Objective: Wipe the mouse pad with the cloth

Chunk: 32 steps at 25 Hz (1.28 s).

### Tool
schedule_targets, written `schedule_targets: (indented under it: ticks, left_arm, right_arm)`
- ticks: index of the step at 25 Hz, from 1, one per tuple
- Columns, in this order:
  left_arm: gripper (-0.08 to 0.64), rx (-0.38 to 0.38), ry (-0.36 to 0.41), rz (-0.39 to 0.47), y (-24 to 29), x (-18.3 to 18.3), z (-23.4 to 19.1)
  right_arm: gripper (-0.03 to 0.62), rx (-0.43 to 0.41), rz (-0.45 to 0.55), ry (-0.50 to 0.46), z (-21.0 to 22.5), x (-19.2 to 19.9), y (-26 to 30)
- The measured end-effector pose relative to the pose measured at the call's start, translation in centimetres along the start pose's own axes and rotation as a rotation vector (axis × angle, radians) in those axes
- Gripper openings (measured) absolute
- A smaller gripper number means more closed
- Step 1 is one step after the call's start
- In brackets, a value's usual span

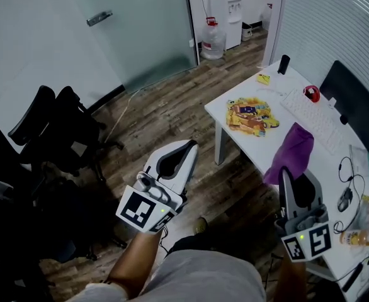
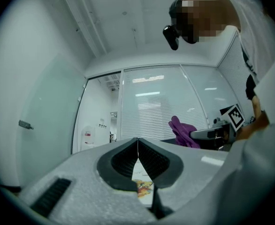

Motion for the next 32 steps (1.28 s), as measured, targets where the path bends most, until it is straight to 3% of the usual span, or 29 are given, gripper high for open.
schedule_targets:
  ticks: [13, 23, 32]
  left_arm:
    - [0.017, 0.077, -0.020, -0.010, 1.9, 2.9, -9.0]
    - [0.017, 0.111, -0.038, -0.043, 5.0, 4.8, -10.7]
    - [0.017, 0.083, -0.014, -0.093, 9.5, 6.3, -12.6]
  right_arm:
    - [0.071, 0.065, -0.025, -0.034, -1.5, 2.0, 8.4]
    - [0.071, 0.062, -0.029, -0.060, -0.2, 2.1, 11.4]
    - [0.071, 0.025, -0.029, -0.095, 3.6, 3.2, 15.4]
Point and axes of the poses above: the fingertips, and each gripper's own axes: y forward along the fingers, z to its right, x out of its underside, the point moved 4 cm from there along -y, backward along the fingers, and after that the axes turned 13 degrees about x, right-handed, at the moved point
